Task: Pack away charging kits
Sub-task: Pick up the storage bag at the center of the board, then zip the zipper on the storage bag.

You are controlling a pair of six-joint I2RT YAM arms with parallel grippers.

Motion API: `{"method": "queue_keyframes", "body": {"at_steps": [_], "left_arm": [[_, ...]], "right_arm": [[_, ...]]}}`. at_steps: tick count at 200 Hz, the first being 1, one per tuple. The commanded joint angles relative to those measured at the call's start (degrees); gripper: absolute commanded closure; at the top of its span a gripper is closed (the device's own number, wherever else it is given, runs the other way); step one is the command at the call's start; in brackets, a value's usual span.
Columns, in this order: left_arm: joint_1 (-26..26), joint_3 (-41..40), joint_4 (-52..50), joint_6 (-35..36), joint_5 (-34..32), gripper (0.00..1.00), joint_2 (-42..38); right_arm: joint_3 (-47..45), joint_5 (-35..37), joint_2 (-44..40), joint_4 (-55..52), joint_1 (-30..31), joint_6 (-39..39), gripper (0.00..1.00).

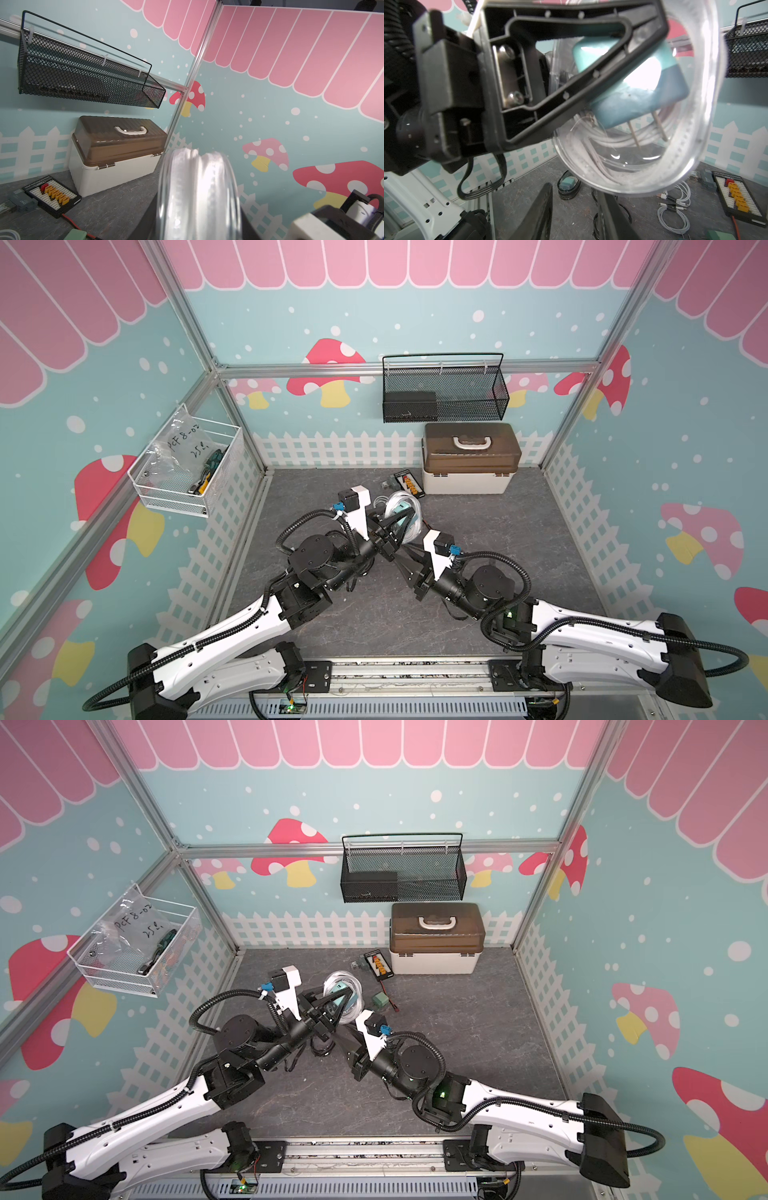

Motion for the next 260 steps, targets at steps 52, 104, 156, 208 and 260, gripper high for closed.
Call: {"method": "queue_keyframes", "body": {"at_steps": [52, 104, 156, 208, 260], "left_arm": [[-1.21, 0.32, 4.69, -2.33, -8.51, 1.00, 0.15], [-1.76, 0.17, 4.95, -3.77, -10.76, 1.00, 0.40], [-2.10, -0.91, 5.83, -4.44, -12.03, 1.00, -0.11], [-2.12, -2.04, 6.60, -4.51, -12.00, 1.00, -0.14], [-2.08, -3.41, 7.88, -5.00, -14.22, 1.00, -0.57]], "right_arm": [[2.23, -0.23, 2.61, 7.57, 0.29, 0.26, 0.71], [5.06, 1.89, 5.27, 7.68, 0.31, 0.60, 0.71], [8.42, 5.16, 8.37, 7.70, 0.29, 0.65, 0.72], [10.31, 6.38, 9.79, 7.64, 0.23, 0.70, 0.84], [11.05, 8.22, 9.87, 6.83, 0.20, 1.31, 0.97]]}}
